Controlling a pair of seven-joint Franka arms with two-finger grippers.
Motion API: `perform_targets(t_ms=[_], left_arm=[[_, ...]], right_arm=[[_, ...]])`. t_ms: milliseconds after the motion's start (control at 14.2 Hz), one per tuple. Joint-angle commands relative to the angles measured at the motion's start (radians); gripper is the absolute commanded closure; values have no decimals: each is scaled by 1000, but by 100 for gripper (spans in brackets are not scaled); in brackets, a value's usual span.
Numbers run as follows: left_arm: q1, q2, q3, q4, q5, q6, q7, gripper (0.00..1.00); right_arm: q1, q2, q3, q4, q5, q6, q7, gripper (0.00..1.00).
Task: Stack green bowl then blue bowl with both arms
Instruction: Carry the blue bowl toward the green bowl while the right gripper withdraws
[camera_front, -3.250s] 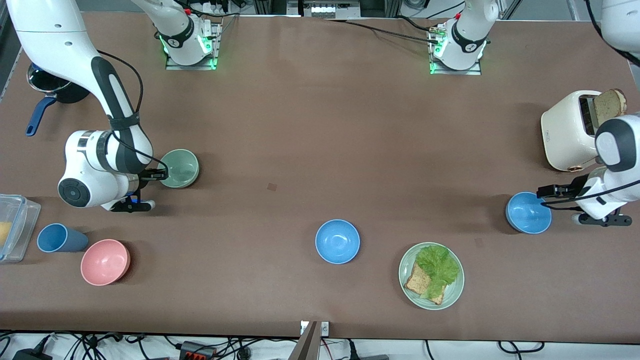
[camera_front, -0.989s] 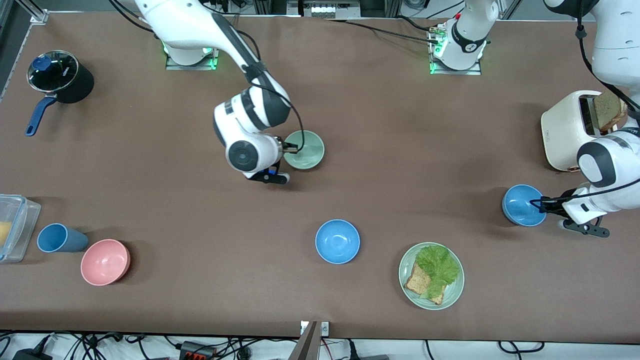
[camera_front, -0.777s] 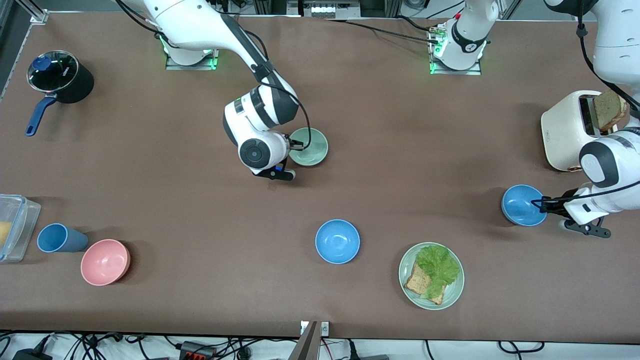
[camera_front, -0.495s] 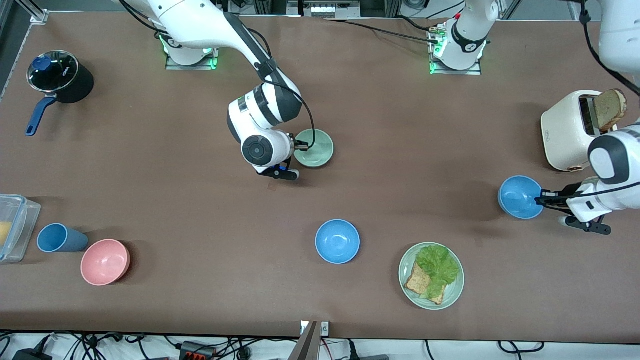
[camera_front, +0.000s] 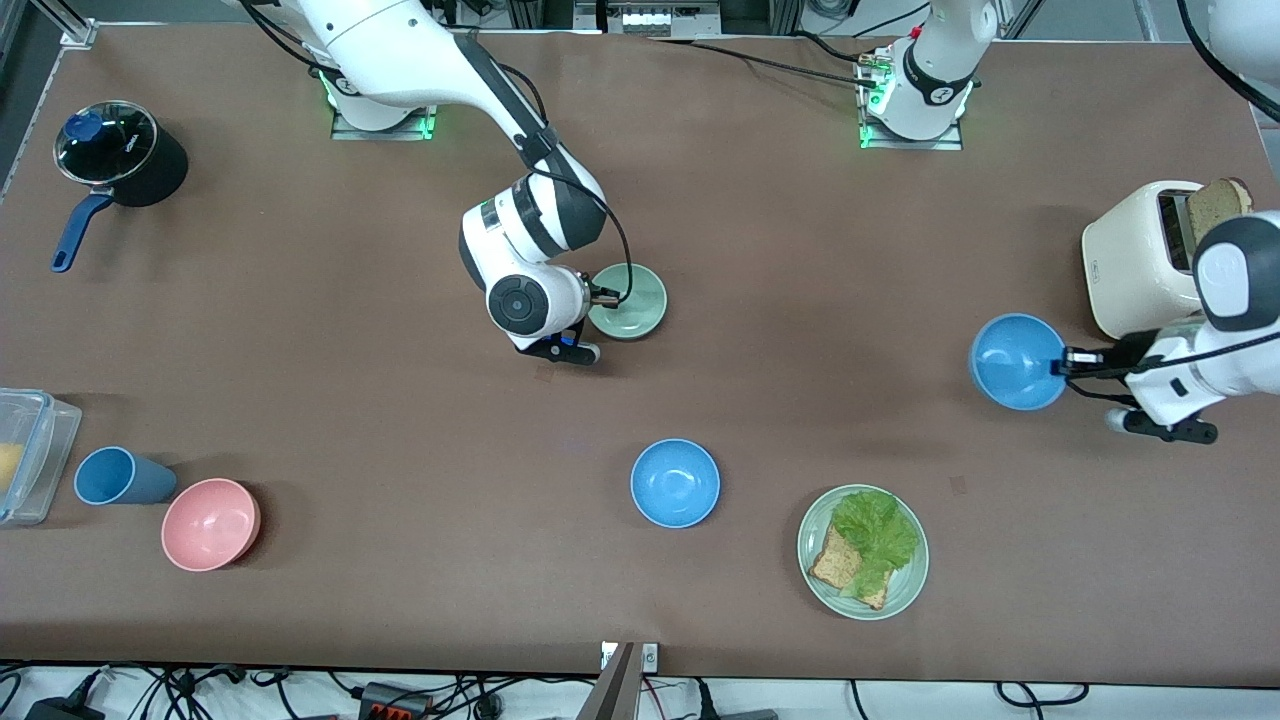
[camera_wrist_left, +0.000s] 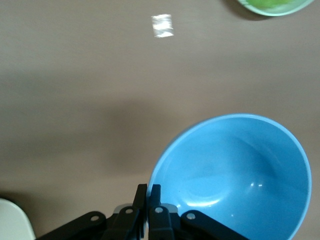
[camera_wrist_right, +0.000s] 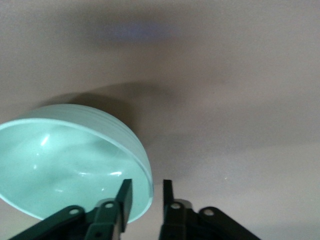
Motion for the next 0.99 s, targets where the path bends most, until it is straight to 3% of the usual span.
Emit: perform_targets(t_ms=[0,212,495,707,918], left_arm=[[4,-89,-96,-20,-22,-82,-182,100],[4,-128,-262,-20,-22,-108,-452,100],[1,-114,-411,-20,-19,-29,-672,100],[-83,-90,-434,-21,-19,22,-833,100],[-185,-56,-434,-27,-19,79,-922,100]], right_arm=[[12,-22,-10,46,-15,-24,63,0],[-4,-61,-36,130,-188,-132,79,0],[-74,-178,-118,137,-204,-231,35,0],[-171,-279,-189,137,-207,-376,-172,0],[-244,-336,-266,137,-271,-401,-341,0]])
